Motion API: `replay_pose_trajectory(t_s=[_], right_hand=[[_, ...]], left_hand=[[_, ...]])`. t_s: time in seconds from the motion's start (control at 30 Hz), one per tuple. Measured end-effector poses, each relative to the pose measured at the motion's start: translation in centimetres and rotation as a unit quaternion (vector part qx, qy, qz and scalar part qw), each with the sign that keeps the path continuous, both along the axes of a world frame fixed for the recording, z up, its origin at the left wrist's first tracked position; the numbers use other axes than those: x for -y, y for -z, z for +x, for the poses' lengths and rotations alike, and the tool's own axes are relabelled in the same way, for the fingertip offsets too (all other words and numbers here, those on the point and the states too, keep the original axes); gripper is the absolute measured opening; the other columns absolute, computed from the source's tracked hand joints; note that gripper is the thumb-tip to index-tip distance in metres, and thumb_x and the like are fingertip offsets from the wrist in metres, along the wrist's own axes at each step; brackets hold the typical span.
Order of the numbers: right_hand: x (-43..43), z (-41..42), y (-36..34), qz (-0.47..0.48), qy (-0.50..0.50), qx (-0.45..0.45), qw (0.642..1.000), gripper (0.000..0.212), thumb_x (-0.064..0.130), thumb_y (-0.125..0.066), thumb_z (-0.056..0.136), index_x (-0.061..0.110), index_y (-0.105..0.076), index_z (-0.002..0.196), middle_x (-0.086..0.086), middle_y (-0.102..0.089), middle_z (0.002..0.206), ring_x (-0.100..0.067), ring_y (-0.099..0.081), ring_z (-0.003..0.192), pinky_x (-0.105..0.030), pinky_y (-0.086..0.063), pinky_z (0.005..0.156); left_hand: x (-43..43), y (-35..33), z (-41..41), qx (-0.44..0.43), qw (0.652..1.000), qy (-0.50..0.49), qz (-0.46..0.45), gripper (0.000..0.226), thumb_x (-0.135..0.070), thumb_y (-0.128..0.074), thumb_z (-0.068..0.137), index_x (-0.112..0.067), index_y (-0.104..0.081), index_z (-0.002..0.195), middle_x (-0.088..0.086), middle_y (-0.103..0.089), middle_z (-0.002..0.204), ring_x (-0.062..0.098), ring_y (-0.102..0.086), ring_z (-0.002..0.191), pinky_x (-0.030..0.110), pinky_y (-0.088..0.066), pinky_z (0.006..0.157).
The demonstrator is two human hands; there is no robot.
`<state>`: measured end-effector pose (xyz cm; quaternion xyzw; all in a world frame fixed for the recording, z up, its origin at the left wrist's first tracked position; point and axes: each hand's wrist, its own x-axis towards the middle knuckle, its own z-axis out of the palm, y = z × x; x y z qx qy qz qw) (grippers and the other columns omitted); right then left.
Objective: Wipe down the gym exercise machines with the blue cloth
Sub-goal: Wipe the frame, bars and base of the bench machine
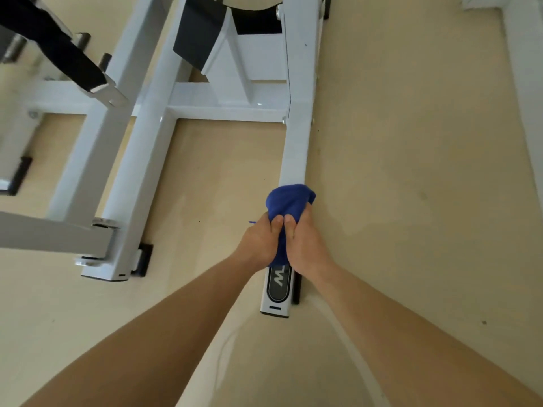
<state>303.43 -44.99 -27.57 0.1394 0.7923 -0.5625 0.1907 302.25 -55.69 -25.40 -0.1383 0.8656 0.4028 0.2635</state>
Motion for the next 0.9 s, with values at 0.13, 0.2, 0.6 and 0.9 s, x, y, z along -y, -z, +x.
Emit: replay_pose_trajectory(t_s=[0.13, 0.2, 0.6, 0.9], right_hand=[[0.5, -0.5, -0.1, -0.012, 0.042, 0.005, 0.999, 0.043, 0.050, -0.034, 0.097, 0.021, -0.043, 0.127, -0.001, -0.059, 0.120, -0.016, -0.059, 0.108, -0.044, -0.046, 0.103], [0.2, -1.3, 0.2, -0.005, 0.034, 0.003, 0.999, 0.046, 0.054, -0.031, 0.094, 0.022, -0.043, 0.124, -0.001, -0.061, 0.114, -0.017, -0.062, 0.102, -0.043, -0.049, 0.097], [-1.6, -15.8, 1.1, -0.017, 0.076, -0.047, 0.996, 0.043, 0.037, -0.030, 0.106, 0.007, -0.048, 0.131, -0.012, -0.065, 0.114, -0.020, -0.061, 0.093, -0.027, -0.041, 0.075], [-2.3, -20.4, 0.0, 0.002, 0.092, -0.006, 0.996, 0.056, 0.046, -0.027, 0.106, 0.002, -0.055, 0.127, -0.015, -0.064, 0.117, -0.027, -0.060, 0.099, -0.036, -0.045, 0.093]], left_hand=[[-1.1, -0.8, -0.5, 0.019, 0.999, -0.040, 0.002, 0.040, -0.034, -0.030, 0.107, -0.008, -0.057, 0.123, 0.008, -0.063, 0.106, 0.023, -0.057, 0.096, 0.029, -0.038, 0.083], [-1.5, -0.9, -1.6, 0.016, 0.998, -0.055, 0.003, 0.041, -0.034, -0.030, 0.107, -0.007, -0.058, 0.119, 0.007, -0.062, 0.101, 0.024, -0.057, 0.094, 0.029, -0.038, 0.081], [-4.0, 0.5, -14.7, -0.048, 0.996, -0.065, 0.041, 0.047, -0.042, -0.028, 0.106, -0.011, -0.057, 0.086, 0.010, -0.063, 0.086, 0.030, -0.062, 0.089, 0.042, -0.052, 0.088], [-4.1, 0.0, -20.1, -0.030, 0.995, -0.044, 0.090, 0.041, -0.047, -0.031, 0.104, -0.021, -0.054, 0.083, 0.013, -0.067, 0.106, 0.030, -0.065, 0.102, 0.048, -0.050, 0.098]])
